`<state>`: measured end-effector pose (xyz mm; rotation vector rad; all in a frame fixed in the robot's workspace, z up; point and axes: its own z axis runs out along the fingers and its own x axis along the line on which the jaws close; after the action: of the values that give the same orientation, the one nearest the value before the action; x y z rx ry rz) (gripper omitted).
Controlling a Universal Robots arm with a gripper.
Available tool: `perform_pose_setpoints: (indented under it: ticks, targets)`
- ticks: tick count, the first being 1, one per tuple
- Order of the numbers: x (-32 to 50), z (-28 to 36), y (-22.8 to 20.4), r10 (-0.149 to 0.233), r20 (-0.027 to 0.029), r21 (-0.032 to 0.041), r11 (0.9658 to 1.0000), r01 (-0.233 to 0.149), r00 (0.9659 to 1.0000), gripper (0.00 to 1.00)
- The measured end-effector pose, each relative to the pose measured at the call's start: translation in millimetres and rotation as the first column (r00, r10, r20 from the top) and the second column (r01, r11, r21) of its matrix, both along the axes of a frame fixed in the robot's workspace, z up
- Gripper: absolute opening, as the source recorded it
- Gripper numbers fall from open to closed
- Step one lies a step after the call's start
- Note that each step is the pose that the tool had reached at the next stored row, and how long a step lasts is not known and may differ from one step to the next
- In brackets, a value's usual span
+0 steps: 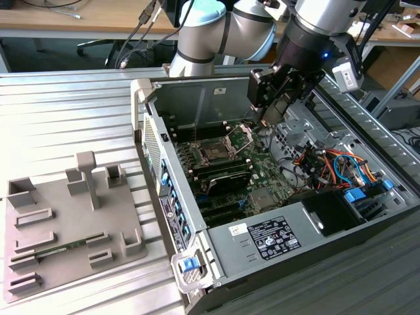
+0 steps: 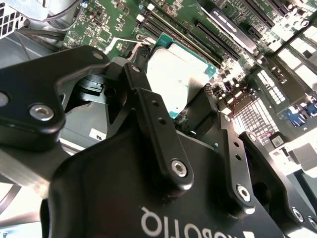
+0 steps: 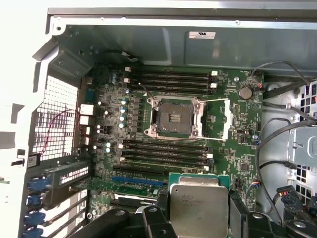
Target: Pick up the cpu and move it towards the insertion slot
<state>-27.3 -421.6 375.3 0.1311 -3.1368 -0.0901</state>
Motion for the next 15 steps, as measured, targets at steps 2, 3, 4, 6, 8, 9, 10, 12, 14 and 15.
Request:
perform_pose_setpoints:
  ticks: [2,3,4,6,8,9,10,12,14,15]
  targets:
    - [0.3,-0.4,0.0,0.0,-0.0001,0.0001,1.0,0.0,1.0,0.55]
    - [0.5,-0.5,0.0,0.0,0.0,0.0,1.0,0.0,1.0,0.55]
    - [0.6,-0.7,0.0,0.0,0.0,0.0001,1.0,0.0,1.0,0.55]
    - [1.0,-1.0,0.0,0.0,0.0,0.0,1.0,0.0,1.0,0.55]
    - [1.2,-1.2,0.0,0.0,0.0,0.0,1.0,0.0,1.0,0.55]
    - [1.2,-1.3,0.0,0.0,0.0,0.0,1.0,0.0,1.0,0.55]
    - [1.3,-1.4,0.0,0.0,0.0,0.0,1.0,0.0,1.0,0.55]
    - [1.5,-1.9,0.0,0.0,0.0,0.0001,1.0,0.0,1.0,0.55]
    - [1.6,-2.3,0.0,0.0,0.0,0.0,1.0,0.0,1.0,0.55]
    - [1.6,-2.4,0.0,0.0,-0.0001,0.0001,1.0,0.0,1.0,0.55]
